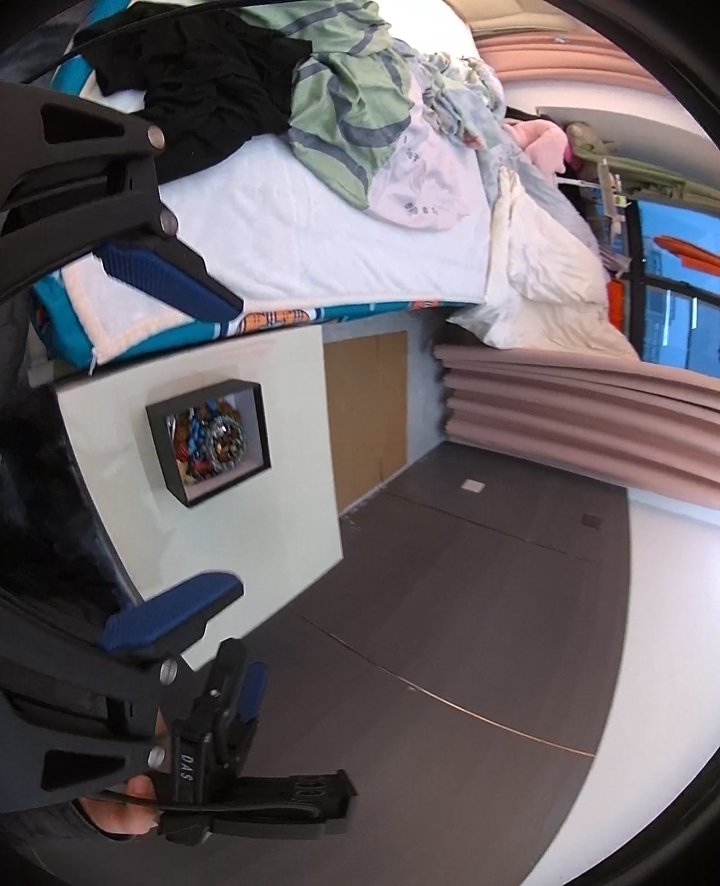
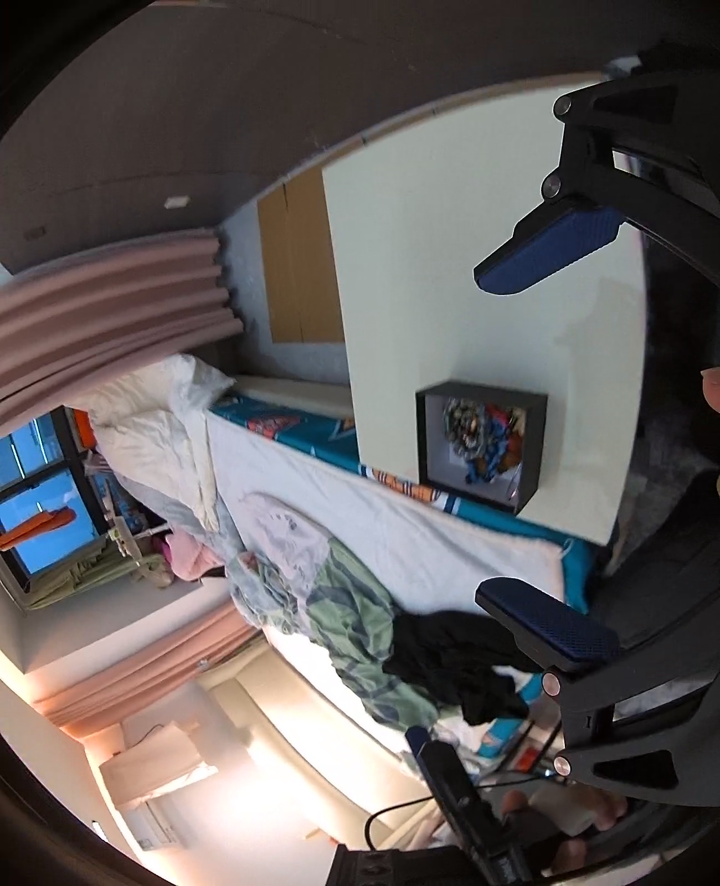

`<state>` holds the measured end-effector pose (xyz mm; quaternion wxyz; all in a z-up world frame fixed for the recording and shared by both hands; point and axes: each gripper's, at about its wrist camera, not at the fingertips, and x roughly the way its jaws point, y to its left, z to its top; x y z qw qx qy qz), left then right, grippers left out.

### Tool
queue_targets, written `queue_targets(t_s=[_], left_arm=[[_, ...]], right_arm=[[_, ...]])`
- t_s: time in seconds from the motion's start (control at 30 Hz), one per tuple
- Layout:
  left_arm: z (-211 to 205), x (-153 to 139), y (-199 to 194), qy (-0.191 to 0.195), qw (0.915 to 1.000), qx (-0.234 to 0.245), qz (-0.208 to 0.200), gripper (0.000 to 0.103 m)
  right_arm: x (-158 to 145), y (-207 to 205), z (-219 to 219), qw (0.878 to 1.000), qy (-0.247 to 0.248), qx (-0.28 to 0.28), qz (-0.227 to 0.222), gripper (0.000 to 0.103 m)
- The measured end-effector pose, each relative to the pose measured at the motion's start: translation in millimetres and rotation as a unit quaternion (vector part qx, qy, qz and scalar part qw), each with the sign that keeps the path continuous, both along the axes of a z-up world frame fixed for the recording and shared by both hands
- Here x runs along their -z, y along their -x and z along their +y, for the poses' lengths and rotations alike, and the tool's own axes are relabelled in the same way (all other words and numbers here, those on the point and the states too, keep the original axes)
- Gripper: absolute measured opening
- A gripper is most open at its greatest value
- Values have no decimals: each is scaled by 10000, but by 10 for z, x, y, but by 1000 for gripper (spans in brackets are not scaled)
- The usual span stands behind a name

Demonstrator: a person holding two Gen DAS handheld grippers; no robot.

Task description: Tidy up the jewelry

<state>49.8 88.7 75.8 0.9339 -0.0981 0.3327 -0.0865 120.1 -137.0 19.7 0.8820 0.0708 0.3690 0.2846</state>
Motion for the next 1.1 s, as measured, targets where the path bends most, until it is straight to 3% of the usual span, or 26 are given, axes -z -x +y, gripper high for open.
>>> queue_targets(t_s=[0.2, 0.3, 0.5, 0.63, 0.87, 1.0, 1.1], left_arm=[[-169, -113, 238, -46, 9995, -50, -320, 99], [-316, -193, 395, -247, 9981, -71, -564, 102], [-519, -313, 687, -428, 9945, -148, -943, 102], [-603, -319, 843, -576, 9931, -248, -992, 102], [-655, -285, 1052, -470, 9908, -389, -1205, 102], [-611, -263, 1176, -421, 9874, -706, -1353, 102], [-623, -222, 1227, -550, 9857, -820, -1367, 102]], right_arm=[[-158, 319, -355, 9992, -156, 288, -221, 103], [-255, 514, -507, 9978, -277, 422, -437, 103], [-396, 833, -631, 9943, 169, 641, -833, 103], [-449, 1028, -698, 9914, 388, 700, -1040, 103], [-435, 1259, -850, 9912, 266, 682, -1102, 103], [-414, 1382, -952, 9900, 156, 782, -1166, 103], [-391, 1440, -949, 9889, 123, 789, -1252, 103]])
